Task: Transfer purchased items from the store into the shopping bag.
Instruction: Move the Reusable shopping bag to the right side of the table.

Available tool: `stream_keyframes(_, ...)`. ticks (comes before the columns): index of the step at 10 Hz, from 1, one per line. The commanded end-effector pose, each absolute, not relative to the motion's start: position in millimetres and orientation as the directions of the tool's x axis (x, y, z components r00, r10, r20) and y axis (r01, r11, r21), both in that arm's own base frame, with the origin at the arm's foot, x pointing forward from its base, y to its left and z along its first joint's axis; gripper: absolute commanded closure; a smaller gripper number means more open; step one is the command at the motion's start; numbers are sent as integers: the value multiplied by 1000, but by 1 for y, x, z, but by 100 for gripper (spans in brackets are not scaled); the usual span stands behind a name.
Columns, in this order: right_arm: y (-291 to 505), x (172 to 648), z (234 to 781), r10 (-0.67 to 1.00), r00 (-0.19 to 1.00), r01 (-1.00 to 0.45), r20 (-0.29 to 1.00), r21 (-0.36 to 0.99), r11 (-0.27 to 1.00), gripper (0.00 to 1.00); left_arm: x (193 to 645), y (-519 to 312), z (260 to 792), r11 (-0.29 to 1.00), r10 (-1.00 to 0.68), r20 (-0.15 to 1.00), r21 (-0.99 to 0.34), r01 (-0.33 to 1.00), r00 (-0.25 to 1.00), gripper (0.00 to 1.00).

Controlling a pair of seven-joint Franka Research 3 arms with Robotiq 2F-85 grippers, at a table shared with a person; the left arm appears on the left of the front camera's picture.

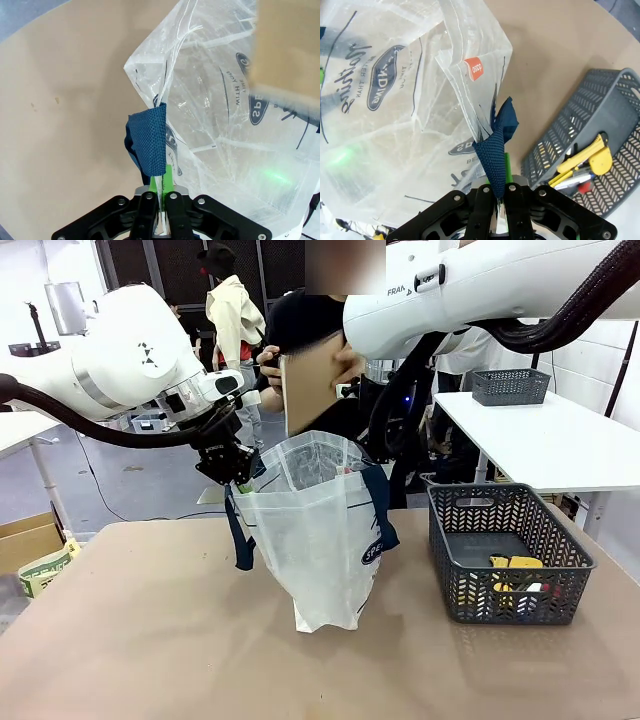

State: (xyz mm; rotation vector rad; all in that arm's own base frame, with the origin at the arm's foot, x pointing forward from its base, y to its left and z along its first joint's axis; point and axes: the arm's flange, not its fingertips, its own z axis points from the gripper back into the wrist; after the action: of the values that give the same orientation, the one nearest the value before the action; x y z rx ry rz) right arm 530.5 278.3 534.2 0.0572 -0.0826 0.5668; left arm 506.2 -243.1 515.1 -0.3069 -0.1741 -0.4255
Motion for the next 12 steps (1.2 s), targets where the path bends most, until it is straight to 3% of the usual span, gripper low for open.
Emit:
stream_keyframes(1, 278, 530, 534, 529, 844, -533, 93, 34, 845, 100, 504, -242, 514, 871, -365, 239, -253, 420, 900, 100)
stream_keyframes(12, 278, 530, 534, 529, 844, -533, 93, 34, 845, 100, 504, -242, 514, 871, -365, 239, -253, 420, 900, 100)
